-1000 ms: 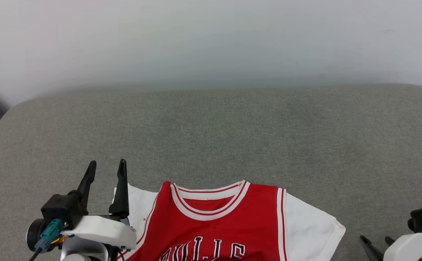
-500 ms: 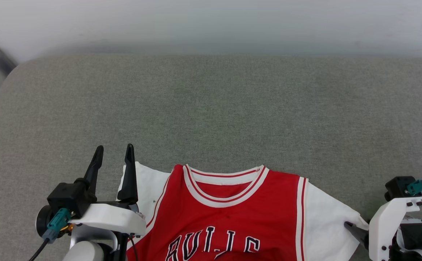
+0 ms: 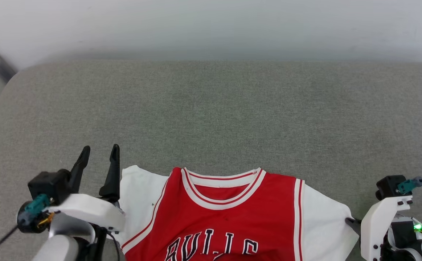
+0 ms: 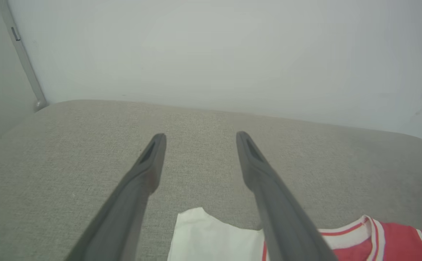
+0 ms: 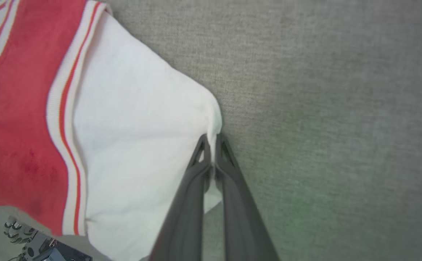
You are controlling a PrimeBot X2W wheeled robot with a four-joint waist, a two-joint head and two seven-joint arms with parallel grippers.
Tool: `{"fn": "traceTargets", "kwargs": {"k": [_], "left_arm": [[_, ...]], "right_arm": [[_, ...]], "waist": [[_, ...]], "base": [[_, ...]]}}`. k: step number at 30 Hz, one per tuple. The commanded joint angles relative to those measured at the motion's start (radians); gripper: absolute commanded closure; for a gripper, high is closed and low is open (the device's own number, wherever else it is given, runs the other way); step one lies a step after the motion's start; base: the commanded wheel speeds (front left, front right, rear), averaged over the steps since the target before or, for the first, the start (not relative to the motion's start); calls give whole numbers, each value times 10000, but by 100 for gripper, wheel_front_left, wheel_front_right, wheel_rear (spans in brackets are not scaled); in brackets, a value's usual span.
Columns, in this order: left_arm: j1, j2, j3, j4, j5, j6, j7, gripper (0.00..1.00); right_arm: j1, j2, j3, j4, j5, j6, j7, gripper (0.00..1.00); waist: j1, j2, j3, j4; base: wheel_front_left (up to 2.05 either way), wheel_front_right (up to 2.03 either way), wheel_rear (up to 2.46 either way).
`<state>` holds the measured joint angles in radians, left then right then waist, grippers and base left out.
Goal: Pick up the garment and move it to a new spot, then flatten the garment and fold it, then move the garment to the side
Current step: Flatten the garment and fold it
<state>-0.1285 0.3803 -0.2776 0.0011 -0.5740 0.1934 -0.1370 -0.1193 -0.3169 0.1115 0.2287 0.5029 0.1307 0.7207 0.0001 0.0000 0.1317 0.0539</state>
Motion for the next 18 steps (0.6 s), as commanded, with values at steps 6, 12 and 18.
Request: {"fn": "traceTargets", "kwargs": {"k": [6,12,18], "left_arm": [[-955,1429,43,513,-1129,-897,3093,0],[-1625,2412,-96,1794,-2482,-1542,6327,0],[-2249,2477,-285,2827,-3260,-1742,7964,0]], "right_arm": [[-227,-235,37,-864,-252,-1,-396,100],[-315,-190,259,-1560,-279,-1,-429,100],[-437,-47,325,-1885,-287,-3,-528,100]], "waist": [[-1,0,-71,-416],[-1,0,288,-1092],[-1,0,921,-1562]], "base": [[0,0,0],[0,0,0],[0,0,0]]}}
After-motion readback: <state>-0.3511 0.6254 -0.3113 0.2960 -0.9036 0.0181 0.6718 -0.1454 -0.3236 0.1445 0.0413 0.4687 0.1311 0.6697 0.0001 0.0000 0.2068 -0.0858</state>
